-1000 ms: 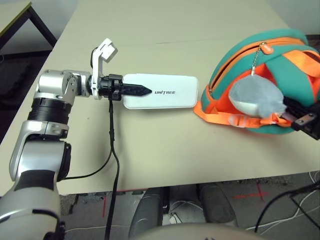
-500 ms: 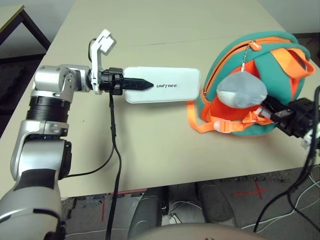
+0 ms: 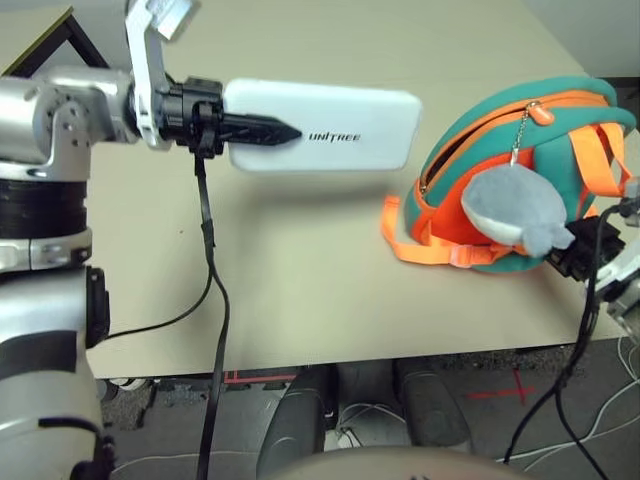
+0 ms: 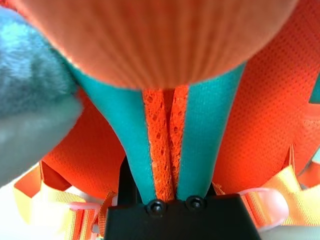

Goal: Put the pencil case into the backpack and zip it.

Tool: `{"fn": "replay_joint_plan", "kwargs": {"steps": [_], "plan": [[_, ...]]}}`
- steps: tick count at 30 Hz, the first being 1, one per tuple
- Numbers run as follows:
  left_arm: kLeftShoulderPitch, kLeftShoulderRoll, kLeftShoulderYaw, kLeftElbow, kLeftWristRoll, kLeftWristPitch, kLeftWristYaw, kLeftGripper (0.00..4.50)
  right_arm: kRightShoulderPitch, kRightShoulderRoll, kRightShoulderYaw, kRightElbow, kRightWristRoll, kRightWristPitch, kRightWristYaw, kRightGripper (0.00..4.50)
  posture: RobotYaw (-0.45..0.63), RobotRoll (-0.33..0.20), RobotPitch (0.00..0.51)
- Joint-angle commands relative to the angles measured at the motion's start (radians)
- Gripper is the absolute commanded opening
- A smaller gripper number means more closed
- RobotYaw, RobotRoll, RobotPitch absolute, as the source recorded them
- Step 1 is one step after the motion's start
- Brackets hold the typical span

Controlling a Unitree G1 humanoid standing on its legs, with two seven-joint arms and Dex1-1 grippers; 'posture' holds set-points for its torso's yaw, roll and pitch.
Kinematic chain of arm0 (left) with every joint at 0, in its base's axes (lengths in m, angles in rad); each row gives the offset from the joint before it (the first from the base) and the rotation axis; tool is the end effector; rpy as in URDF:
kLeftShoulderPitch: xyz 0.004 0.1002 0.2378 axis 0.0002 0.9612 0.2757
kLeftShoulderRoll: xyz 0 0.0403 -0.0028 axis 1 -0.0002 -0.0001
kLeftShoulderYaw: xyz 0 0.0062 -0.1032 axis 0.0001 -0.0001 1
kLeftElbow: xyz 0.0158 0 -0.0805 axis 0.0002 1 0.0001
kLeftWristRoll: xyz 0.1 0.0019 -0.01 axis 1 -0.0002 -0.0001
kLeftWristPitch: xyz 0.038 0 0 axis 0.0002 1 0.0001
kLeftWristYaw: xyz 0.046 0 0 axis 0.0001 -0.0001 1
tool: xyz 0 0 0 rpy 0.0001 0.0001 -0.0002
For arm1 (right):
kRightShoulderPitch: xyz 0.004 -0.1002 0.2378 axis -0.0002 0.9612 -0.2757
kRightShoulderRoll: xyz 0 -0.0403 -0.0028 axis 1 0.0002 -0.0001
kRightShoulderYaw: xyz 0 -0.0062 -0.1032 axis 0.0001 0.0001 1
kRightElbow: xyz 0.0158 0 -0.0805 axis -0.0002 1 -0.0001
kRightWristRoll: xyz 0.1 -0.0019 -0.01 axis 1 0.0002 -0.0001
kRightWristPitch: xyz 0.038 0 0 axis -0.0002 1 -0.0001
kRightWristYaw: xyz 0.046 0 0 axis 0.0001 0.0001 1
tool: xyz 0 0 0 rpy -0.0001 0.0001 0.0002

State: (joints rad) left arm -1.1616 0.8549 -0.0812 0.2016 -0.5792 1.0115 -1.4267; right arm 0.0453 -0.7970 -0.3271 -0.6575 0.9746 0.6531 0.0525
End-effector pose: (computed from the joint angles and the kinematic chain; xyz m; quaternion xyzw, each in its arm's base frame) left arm 0.2939 0.2354 0.3321 0.0727 0.1020 -0.6370 0.7606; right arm 0.1678 -0.2406 0.1888 -0.0153 0.0180 0.1713 0.9849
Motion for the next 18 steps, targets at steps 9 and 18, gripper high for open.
{"fn": "replay_joint_plan", "kwargs": {"steps": [9,18], "plan": [[-0.154,-0.104,-0.104,0.186,0.101,-0.165,-0.104,1.44,-0.052,0.033,0.003,0.019,-0.056,0.065,0.051,0.16,-0.16,0.000,0.159],[-0.180,-0.140,-0.142,0.274,0.169,-0.239,-0.163,1.44,-0.065,0.055,-0.010,0.002,-0.066,0.094,0.055,0.16,-0.17,0.000,0.164]]}}
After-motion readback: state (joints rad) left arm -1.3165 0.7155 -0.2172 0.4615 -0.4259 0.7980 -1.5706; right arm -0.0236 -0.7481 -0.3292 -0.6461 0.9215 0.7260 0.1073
